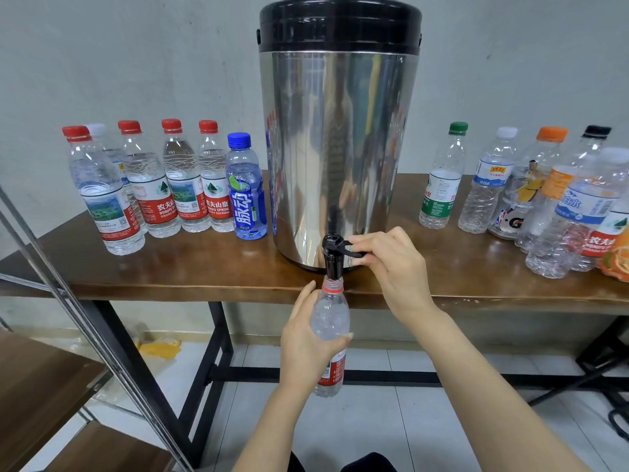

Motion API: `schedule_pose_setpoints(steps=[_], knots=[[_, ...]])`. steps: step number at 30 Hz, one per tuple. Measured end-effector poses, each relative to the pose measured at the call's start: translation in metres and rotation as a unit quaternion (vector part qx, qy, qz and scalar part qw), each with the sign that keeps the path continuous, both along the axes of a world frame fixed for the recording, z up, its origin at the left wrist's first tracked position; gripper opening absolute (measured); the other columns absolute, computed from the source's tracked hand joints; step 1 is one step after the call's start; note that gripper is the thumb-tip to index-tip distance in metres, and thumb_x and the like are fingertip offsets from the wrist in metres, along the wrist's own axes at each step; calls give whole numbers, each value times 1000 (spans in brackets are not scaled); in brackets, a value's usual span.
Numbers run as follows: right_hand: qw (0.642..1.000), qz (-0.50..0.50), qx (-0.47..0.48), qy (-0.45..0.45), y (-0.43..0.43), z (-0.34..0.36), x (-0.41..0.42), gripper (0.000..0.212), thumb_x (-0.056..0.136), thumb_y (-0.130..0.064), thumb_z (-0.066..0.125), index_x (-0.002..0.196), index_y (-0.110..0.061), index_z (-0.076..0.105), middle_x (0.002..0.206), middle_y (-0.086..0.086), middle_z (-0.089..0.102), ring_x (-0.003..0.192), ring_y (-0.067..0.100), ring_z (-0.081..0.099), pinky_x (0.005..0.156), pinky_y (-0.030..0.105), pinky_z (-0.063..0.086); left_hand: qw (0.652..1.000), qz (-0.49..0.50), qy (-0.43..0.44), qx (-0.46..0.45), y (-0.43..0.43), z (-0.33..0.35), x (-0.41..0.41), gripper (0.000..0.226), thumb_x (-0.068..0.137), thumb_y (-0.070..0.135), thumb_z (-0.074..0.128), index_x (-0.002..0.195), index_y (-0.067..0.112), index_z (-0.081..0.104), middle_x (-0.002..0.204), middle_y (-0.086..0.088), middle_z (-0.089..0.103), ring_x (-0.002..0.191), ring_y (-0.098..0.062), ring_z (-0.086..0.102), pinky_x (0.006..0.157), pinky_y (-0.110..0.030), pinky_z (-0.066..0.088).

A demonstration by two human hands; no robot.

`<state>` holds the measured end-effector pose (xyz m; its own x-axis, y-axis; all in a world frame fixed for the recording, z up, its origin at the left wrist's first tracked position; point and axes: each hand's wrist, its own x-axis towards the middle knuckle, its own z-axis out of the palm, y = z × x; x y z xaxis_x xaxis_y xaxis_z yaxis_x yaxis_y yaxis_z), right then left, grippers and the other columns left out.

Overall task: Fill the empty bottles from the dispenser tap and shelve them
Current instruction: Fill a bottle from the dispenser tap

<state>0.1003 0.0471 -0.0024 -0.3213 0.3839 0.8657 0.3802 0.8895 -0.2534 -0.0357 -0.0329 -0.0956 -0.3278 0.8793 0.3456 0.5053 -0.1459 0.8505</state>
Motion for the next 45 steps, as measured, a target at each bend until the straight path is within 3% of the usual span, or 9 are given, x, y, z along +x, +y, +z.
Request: schedule_pose_setpoints(steps=[7, 11, 16, 20, 26, 33, 36, 40, 45], knots=[[999, -8, 33, -21, -1, 4, -1, 27, 94, -18, 50, 92, -2, 71, 92, 4, 71, 75, 24, 53, 68, 25, 51, 1000, 0, 0, -1, 0, 0, 1, 80, 63, 25, 91, 106, 67, 37, 142, 32, 34, 110, 17, 41, 92, -13, 35], [996, -22, 47, -71, -3, 30, -17, 23, 96, -23, 53, 86, -9, 70, 81, -3, 64, 75, 14, 42, 64, 17, 38, 1000, 2, 4, 11, 1, -2, 0, 85, 63, 19, 90, 105, 72, 39, 140, 30, 37, 112, 34, 33, 84, 6, 28], [992, -49, -101, -65, -1, 53, -47, 21, 95, -33, 59, 91, -19, 73, 85, -12, 65, 84, 12, 50, 67, 35, 47, 1000, 5, -14, 4, 0, -1, 3, 83, 63, 17, 90, 103, 71, 41, 143, 27, 38, 110, 35, 34, 84, 2, 28], [989, -17, -145, -31, -2, 50, -35, 16, 94, -34, 60, 98, -29, 74, 83, -22, 62, 86, 7, 49, 71, 30, 45, 1000, 10, -13, -4, 0, -1, 3, 82, 63, 20, 89, 106, 71, 40, 146, 27, 38, 109, 33, 36, 86, -3, 33], [960, -139, -244, -21, 21, 15, 15, 29, 96, -38, 56, 118, -20, 63, 107, -4, 58, 96, 18, 56, 80, 33, 46, 1000, 7, -17, -13, -3, -3, 1, 84, 63, 20, 91, 105, 71, 39, 145, 31, 36, 109, 18, 43, 93, -14, 38], [858, -269, -345, -268, 36, -25, 47, 48, 102, -37, 46, 147, -21, 41, 152, 5, 35, 129, 33, 34, 102, 42, 39, 998, 2, 0, -57, -13, -1, 4, 75, 64, 27, 93, 102, 62, 38, 146, 36, 22, 110, 15, 41, 91, -11, 35], [870, -252, -332, -264, 36, -29, 45, 40, 101, -32, 51, 139, -19, 52, 138, 3, 51, 121, 26, 40, 94, 37, 42, 999, 16, -8, -43, -22, -2, -1, 78, 64, 23, 92, 104, 61, 38, 142, 32, 30, 106, 29, 40, 90, -8, 33], [886, -228, -323, -242, 26, -28, 43, 29, 97, -25, 59, 125, -16, 62, 123, 4, 59, 108, 20, 44, 84, 32, 41, 997, 56, -47, -37, -34, -2, -9, 75, 63, 22, 92, 107, 57, 43, 116, 25, 54, 106, -2, 56, 95, -26, 48], [959, -109, -248, -80, -13, 6, 30, 29, 93, -23, 64, 121, -19, 65, 113, -6, 62, 97, 7, 46, 90, 23, 41, 995, 55, -72, -37, -52, 7, -27, 70, 65, 20, 91, 104, 57, 47, 102, 28, 61, 97, -3, 61, 92, -33, 54]])
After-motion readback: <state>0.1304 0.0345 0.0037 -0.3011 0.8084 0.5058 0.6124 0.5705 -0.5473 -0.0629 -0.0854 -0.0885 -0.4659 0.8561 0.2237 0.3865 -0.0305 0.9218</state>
